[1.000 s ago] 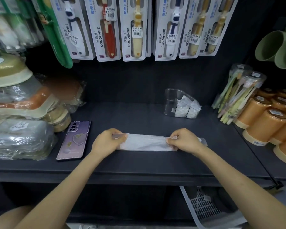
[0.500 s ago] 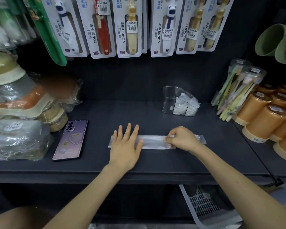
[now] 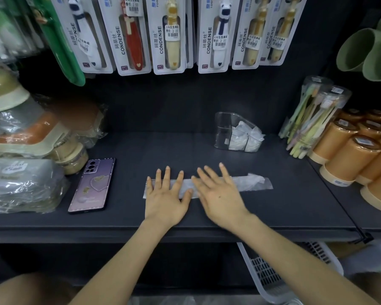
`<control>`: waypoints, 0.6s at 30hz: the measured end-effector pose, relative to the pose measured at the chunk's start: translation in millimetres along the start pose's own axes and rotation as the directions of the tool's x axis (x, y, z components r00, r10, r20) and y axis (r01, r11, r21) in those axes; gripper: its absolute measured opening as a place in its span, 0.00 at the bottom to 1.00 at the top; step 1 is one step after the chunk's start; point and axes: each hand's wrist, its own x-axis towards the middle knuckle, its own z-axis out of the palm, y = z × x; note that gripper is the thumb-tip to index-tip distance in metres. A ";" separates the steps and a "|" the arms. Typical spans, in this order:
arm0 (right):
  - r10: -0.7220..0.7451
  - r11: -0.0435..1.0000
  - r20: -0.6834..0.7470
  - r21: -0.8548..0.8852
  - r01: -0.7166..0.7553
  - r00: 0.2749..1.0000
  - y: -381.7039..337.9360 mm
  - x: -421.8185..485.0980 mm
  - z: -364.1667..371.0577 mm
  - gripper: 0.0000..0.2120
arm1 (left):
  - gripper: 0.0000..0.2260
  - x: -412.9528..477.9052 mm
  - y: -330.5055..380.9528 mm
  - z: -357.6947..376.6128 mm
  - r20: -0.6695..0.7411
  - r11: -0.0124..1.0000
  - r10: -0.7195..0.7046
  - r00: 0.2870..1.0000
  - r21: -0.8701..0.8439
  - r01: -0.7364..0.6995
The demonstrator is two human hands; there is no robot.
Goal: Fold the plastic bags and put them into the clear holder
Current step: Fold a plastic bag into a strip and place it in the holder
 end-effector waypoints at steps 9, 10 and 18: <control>0.362 0.928 0.378 -0.064 -0.366 0.852 66.0 -44.2 -2.4 0.46 | 0.28 0.3 0.1 -0.5 0.003 1.000 0.001 1.000 0.012 -0.001; 0.390 0.918 0.393 -0.089 -0.387 0.833 77.4 -49.8 -5.8 0.49 | 0.29 0.5 0.0 0.0 0.000 1.000 0.001 1.000 0.017 -0.001; 0.173 0.980 0.221 0.056 -0.190 0.960 7.5 -6.8 -8.4 0.34 | 0.32 0.4 -0.9 0.7 -0.002 1.000 -0.001 1.000 0.021 0.001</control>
